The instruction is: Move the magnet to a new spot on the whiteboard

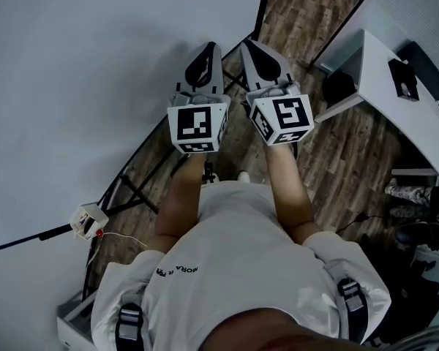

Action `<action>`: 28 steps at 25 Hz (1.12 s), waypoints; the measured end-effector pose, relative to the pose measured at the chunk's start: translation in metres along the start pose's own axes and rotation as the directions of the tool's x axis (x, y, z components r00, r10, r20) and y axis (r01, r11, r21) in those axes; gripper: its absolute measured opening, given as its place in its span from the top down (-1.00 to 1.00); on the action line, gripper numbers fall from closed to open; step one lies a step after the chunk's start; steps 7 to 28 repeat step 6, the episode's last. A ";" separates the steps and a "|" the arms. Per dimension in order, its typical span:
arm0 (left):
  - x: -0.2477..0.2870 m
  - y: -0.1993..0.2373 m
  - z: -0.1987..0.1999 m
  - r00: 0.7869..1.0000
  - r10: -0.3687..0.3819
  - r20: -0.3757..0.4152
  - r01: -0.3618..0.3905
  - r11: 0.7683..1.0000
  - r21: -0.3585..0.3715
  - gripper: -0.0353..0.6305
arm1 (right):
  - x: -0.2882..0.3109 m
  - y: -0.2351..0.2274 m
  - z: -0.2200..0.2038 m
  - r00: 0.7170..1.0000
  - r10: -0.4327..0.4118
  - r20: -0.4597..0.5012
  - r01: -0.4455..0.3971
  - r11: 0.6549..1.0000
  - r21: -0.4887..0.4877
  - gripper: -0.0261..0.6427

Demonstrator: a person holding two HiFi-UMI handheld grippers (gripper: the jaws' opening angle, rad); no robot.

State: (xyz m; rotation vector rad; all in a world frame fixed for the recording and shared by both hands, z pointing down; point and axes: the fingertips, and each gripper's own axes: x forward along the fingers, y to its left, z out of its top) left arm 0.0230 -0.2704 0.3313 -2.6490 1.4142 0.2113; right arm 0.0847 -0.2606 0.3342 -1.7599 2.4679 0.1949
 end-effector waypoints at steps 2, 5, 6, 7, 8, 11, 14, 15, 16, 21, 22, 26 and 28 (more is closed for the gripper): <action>-0.001 0.000 -0.002 1.000 -0.021 0.002 0.021 1.000 -0.003 0.89 | -0.001 0.001 0.000 1.000 -0.005 0.003 0.005 1.000 -0.005 0.88; 0.002 0.001 0.001 0.999 -0.035 0.026 0.034 0.999 0.036 0.89 | 0.004 0.000 0.002 1.000 -0.009 0.023 0.010 1.000 -0.020 0.88; 0.004 0.001 0.002 0.998 -0.040 0.037 0.038 0.998 0.051 0.89 | 0.006 0.000 0.003 0.999 -0.010 0.031 0.011 1.000 -0.026 0.88; 0.004 0.001 0.002 0.998 -0.040 0.037 0.038 0.998 0.051 0.89 | 0.006 0.000 0.003 0.999 -0.010 0.031 0.011 1.000 -0.026 0.88; 0.004 0.001 0.002 0.998 -0.040 0.037 0.038 0.998 0.051 0.89 | 0.006 0.000 0.003 0.999 -0.010 0.031 0.011 1.000 -0.026 0.88; 0.004 0.001 0.002 0.998 -0.040 0.037 0.038 0.998 0.051 0.89 | 0.006 0.000 0.003 0.999 -0.010 0.031 0.011 1.000 -0.026 0.88; 0.004 0.001 0.002 0.998 -0.040 0.037 0.038 0.998 0.051 0.89 | 0.006 0.000 0.003 0.999 -0.010 0.031 0.011 1.000 -0.026 0.88; 0.004 0.001 0.002 0.998 -0.040 0.037 0.038 0.998 0.051 0.89 | 0.006 0.000 0.003 0.999 -0.010 0.031 0.011 1.000 -0.026 0.88; 0.004 0.001 0.002 0.998 -0.040 0.037 0.038 0.998 0.051 0.89 | 0.006 0.000 0.003 0.999 -0.010 0.031 0.011 1.000 -0.026 0.88; 0.004 0.001 0.002 0.998 -0.040 0.037 0.038 0.998 0.051 0.89 | 0.006 0.000 0.003 0.999 -0.010 0.031 0.011 1.000 -0.026 0.88; 0.004 0.001 0.002 0.998 -0.040 0.037 0.038 0.998 0.051 0.89 | 0.006 0.000 0.003 0.999 -0.010 0.031 0.011 1.000 -0.026 0.88; 0.004 0.001 0.002 0.998 -0.040 0.037 0.038 0.998 0.051 0.89 | 0.006 0.000 0.003 0.999 -0.010 0.031 0.011 1.000 -0.026 0.88; 0.004 0.001 0.002 0.998 -0.040 0.037 0.038 0.998 0.051 0.89 | 0.006 0.000 0.003 0.999 -0.010 0.031 0.011 1.000 -0.026 0.88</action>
